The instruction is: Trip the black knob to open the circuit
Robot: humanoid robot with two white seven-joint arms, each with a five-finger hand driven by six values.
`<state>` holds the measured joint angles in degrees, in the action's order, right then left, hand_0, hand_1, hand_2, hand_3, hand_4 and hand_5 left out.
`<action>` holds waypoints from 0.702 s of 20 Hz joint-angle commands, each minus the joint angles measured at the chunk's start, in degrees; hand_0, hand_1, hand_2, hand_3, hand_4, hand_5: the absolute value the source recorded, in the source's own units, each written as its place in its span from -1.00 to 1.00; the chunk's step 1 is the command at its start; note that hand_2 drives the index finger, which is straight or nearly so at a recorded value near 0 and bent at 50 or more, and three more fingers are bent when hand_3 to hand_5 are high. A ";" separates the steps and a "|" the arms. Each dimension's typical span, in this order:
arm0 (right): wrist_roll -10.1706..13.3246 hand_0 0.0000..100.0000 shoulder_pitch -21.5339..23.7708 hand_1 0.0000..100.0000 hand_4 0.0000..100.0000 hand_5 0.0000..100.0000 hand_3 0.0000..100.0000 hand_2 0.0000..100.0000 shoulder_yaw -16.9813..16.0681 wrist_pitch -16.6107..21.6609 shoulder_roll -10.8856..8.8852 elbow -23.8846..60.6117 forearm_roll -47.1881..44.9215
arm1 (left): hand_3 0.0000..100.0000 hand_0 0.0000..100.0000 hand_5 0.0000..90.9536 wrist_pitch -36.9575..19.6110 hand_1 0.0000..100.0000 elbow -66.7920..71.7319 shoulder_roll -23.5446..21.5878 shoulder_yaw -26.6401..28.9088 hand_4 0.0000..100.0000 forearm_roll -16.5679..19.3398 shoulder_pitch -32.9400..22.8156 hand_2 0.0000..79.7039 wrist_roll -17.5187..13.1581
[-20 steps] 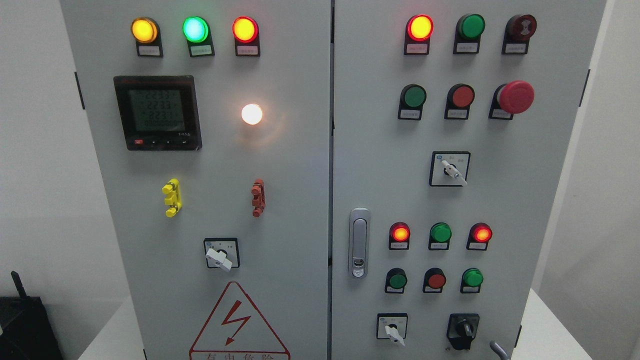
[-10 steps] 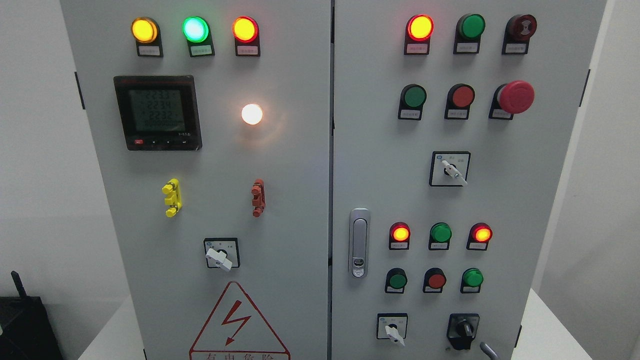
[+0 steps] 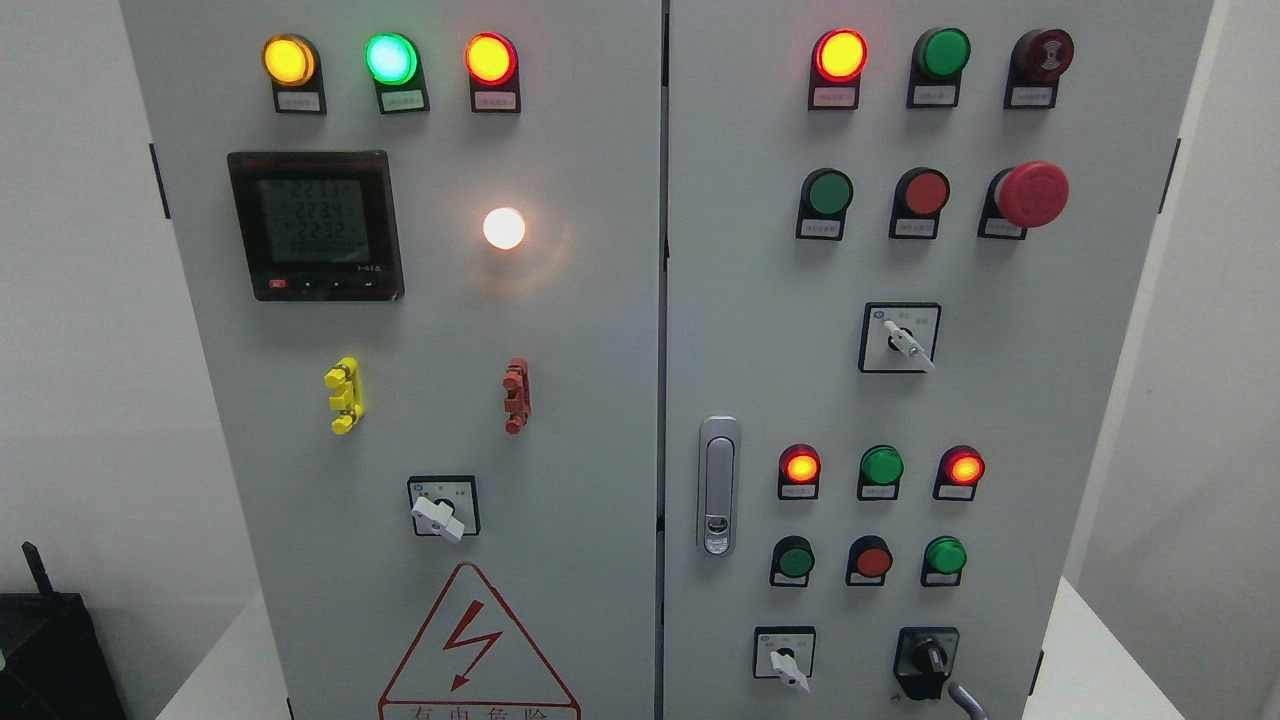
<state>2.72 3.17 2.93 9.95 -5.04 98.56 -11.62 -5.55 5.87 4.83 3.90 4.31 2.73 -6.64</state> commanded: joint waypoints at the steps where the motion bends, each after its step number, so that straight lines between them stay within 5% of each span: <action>1: 0.01 -1.00 -0.09 -0.79 0.68 0.33 0.91 -1.00 0.50 -0.01 0.12 -0.03 0.11 | -1.00 -0.76 -1.00 0.02 -0.22 -1.12 0.00 0.05 -1.00 0.00 0.00 -1.00 -0.03; 14: 0.01 -1.00 -0.18 -0.79 0.67 0.33 0.90 -1.00 1.20 0.07 0.12 -0.03 0.46 | -1.00 -0.76 -1.00 0.02 -0.22 -1.12 0.00 -0.04 -1.00 0.00 0.00 -1.00 -0.03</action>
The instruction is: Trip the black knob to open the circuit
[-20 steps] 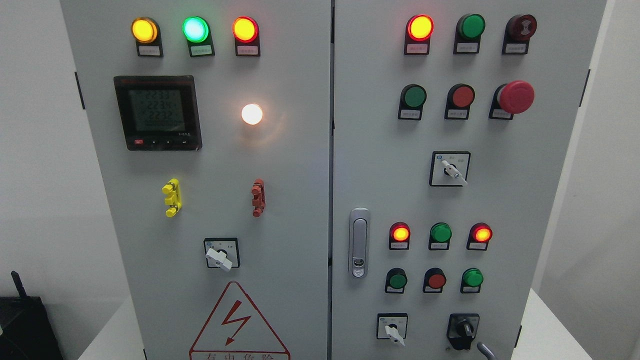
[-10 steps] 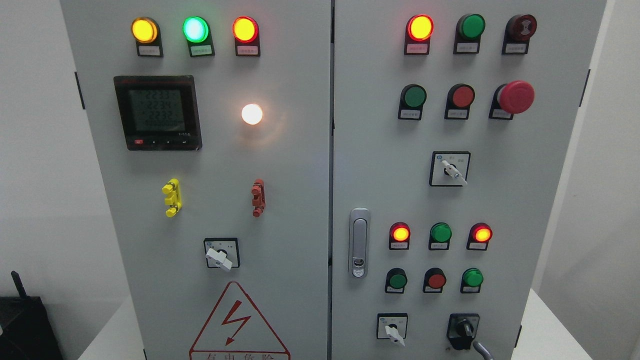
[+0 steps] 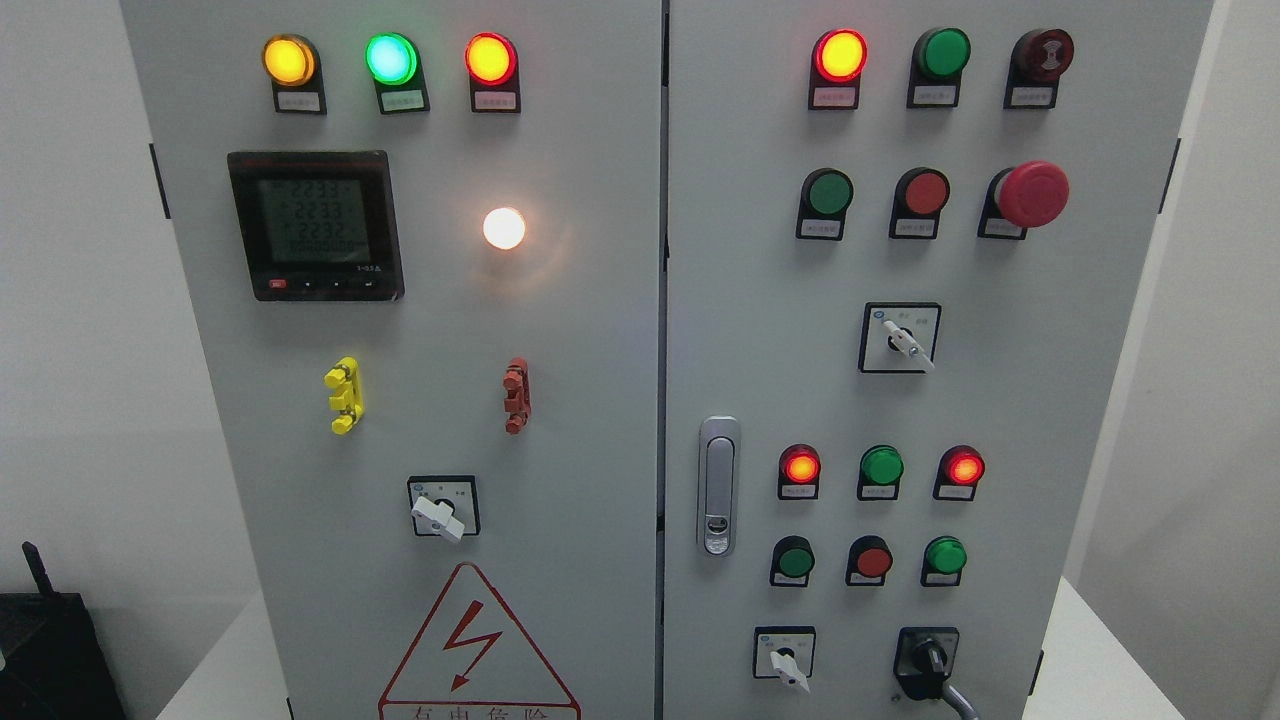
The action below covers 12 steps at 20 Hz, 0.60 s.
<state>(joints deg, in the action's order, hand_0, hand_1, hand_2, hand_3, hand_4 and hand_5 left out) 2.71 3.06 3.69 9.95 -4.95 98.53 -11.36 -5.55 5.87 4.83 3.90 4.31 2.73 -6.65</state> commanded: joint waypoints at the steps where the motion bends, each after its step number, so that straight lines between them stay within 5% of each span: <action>1: 0.02 -1.00 -0.16 -0.79 0.67 0.33 0.90 -1.00 0.44 0.07 0.03 -0.01 0.28 | -1.00 -0.76 -1.00 0.02 -0.22 -1.12 0.00 0.05 -1.00 0.00 0.00 -1.00 -0.03; 12: -0.07 -1.00 -0.08 -0.78 0.67 0.33 0.90 -1.00 0.71 0.16 0.29 0.08 0.28 | -1.00 -0.76 -1.00 0.02 -0.22 -1.12 0.00 -0.03 -1.00 0.00 0.00 -1.00 -0.03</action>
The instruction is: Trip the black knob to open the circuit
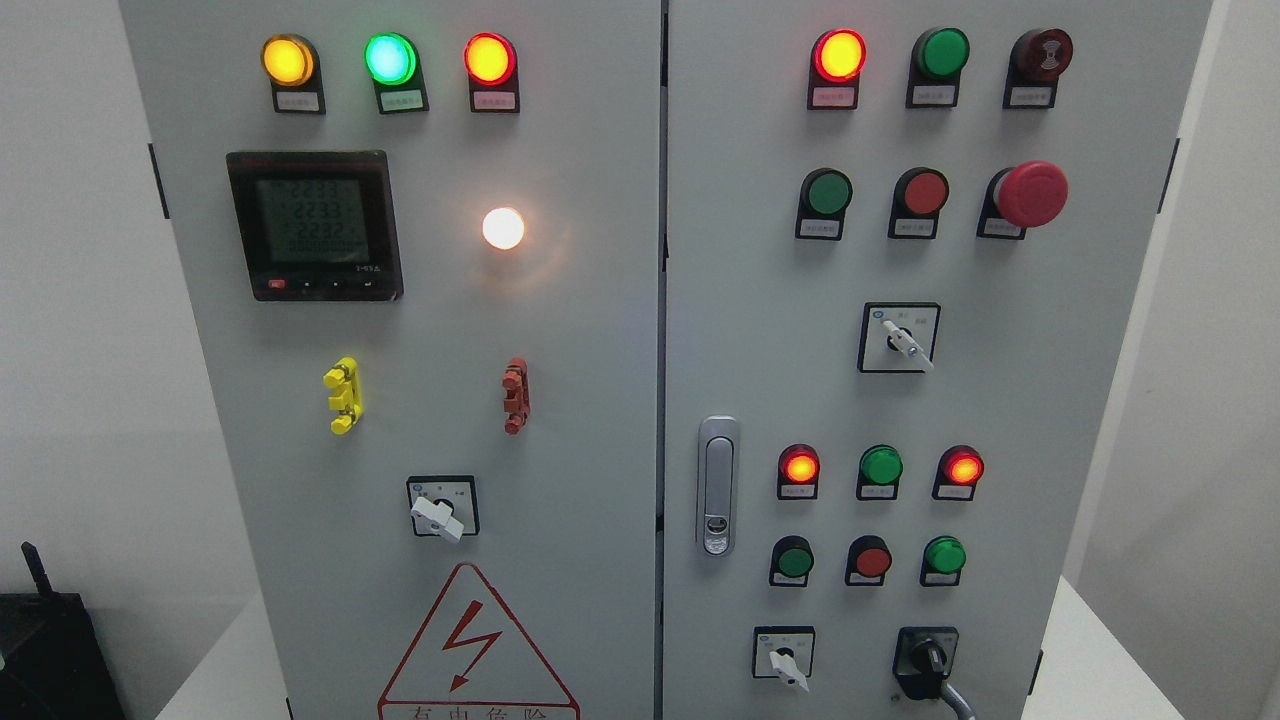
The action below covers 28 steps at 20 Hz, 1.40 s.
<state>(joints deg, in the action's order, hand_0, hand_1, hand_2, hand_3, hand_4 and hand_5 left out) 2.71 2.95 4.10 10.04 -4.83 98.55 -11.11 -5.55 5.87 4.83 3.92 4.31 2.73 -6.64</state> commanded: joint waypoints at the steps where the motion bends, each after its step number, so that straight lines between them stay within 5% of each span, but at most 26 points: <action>1: -0.16 -1.00 0.04 -0.78 0.67 0.33 0.90 -1.00 0.38 0.06 0.18 0.07 0.03 | -1.00 -0.76 -1.00 0.02 -0.22 -1.12 0.00 -0.05 -1.00 0.00 0.00 -1.00 -0.04; 28: -0.69 -1.00 -0.49 -0.77 0.66 0.31 0.90 -1.00 1.87 0.33 0.44 -0.02 0.12 | -1.00 -0.76 -1.00 0.02 -0.22 -1.12 0.00 0.04 -1.00 0.00 0.00 -1.00 -0.04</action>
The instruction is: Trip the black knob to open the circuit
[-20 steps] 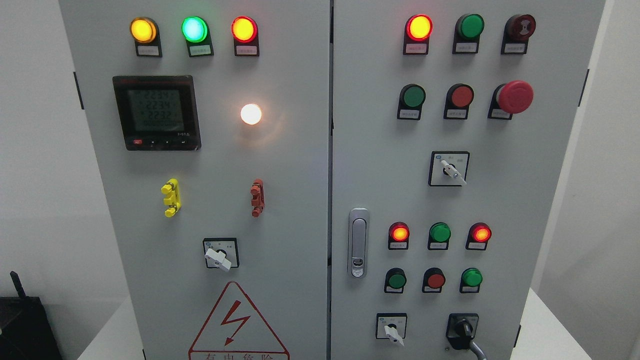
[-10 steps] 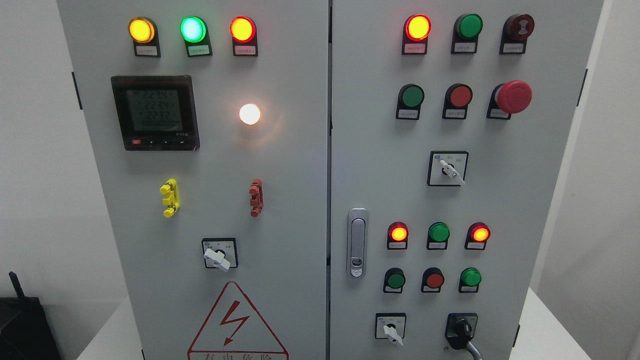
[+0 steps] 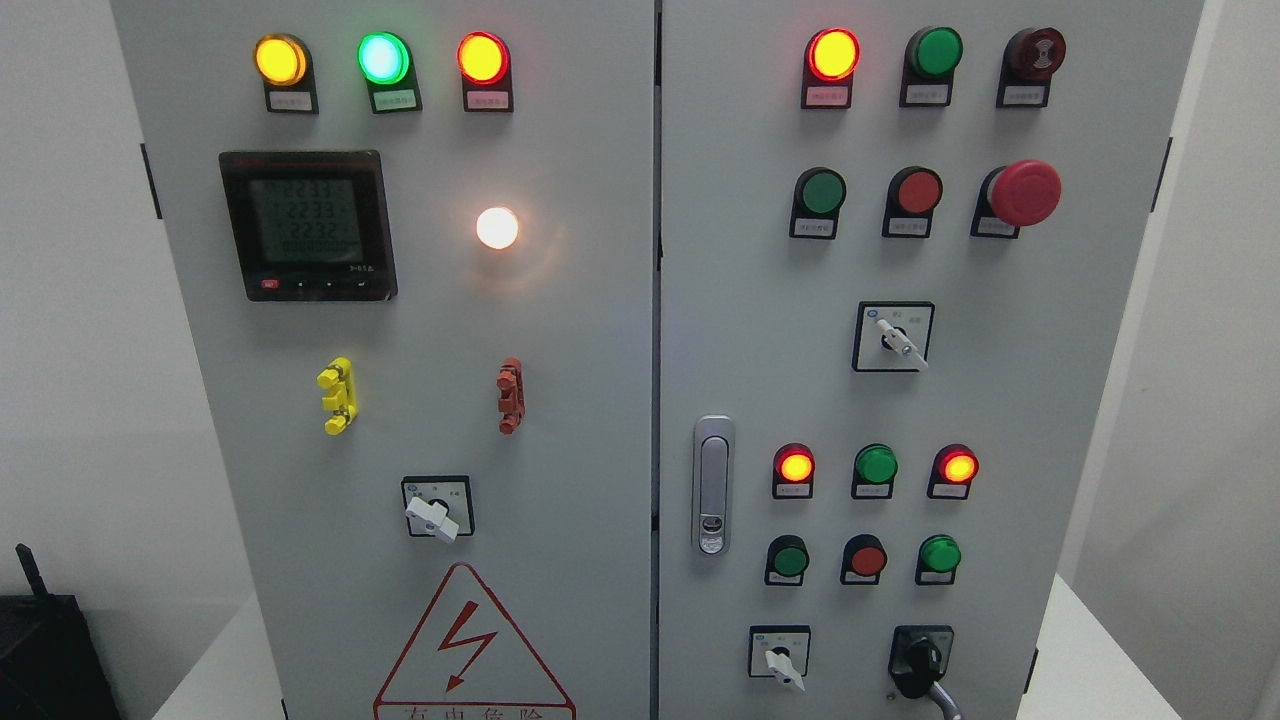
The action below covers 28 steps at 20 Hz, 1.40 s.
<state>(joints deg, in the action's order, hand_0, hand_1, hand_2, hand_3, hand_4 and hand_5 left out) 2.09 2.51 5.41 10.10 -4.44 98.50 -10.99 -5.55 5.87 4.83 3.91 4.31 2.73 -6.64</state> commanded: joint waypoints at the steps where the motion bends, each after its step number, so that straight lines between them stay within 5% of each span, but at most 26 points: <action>1: -0.06 -1.00 -0.05 -0.77 0.66 0.31 0.90 -1.00 0.57 0.27 0.05 0.02 0.00 | -1.00 -0.76 -1.00 0.02 -0.22 -1.12 0.00 -0.04 -1.00 0.00 0.00 -1.00 -0.04; 28: -0.15 -1.00 -0.05 -0.78 0.65 0.29 0.89 -1.00 0.92 0.89 0.05 0.02 0.00 | -1.00 -0.76 -1.00 0.02 -0.22 -1.12 0.00 0.04 -1.00 0.00 0.00 -1.00 -0.04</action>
<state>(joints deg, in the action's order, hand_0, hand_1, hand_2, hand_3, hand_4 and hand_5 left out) 2.06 2.46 6.16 10.77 -4.40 98.52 -10.99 -5.56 5.87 4.84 3.91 4.31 2.73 -6.65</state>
